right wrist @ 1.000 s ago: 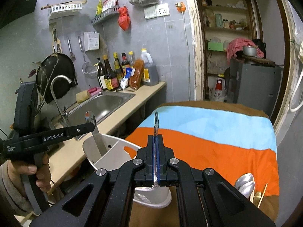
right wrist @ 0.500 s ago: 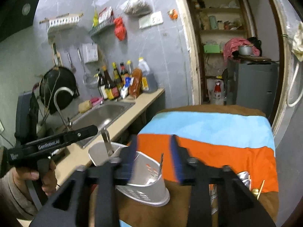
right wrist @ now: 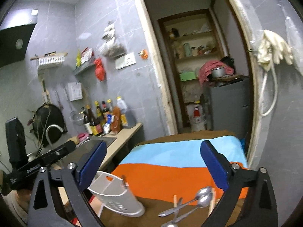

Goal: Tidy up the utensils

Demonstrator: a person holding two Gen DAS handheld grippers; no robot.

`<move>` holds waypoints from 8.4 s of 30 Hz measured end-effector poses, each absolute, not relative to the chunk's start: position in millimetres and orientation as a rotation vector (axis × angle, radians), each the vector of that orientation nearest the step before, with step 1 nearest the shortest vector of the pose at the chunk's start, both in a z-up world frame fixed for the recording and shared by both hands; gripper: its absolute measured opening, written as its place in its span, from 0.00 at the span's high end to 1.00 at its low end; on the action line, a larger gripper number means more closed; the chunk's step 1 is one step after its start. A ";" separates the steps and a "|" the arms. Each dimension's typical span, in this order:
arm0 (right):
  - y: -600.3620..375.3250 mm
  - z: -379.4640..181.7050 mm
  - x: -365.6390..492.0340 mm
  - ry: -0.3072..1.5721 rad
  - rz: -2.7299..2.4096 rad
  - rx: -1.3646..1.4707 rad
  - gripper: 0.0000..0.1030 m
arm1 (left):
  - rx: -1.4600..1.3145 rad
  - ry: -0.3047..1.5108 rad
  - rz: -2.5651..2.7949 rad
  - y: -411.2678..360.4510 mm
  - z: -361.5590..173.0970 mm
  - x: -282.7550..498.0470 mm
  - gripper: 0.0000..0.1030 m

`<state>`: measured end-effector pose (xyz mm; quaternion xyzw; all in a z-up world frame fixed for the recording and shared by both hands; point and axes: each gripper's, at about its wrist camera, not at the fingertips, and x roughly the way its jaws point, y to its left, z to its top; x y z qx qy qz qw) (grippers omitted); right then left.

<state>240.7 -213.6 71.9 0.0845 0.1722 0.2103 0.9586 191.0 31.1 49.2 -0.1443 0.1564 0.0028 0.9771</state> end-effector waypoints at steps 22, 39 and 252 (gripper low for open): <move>-350.2 31.2 247.2 0.413 0.265 0.208 0.02 | -0.165 0.426 -0.065 -111.0 20.0 202.0 0.01; -367.0 -94.1 338.1 0.770 0.380 0.230 0.34 | -0.188 0.697 -0.004 -140.7 -68.6 266.0 0.10; -62.3 -6.6 325.9 0.287 0.568 0.280 0.95 | -0.128 0.400 0.280 118.0 -7.7 211.1 0.97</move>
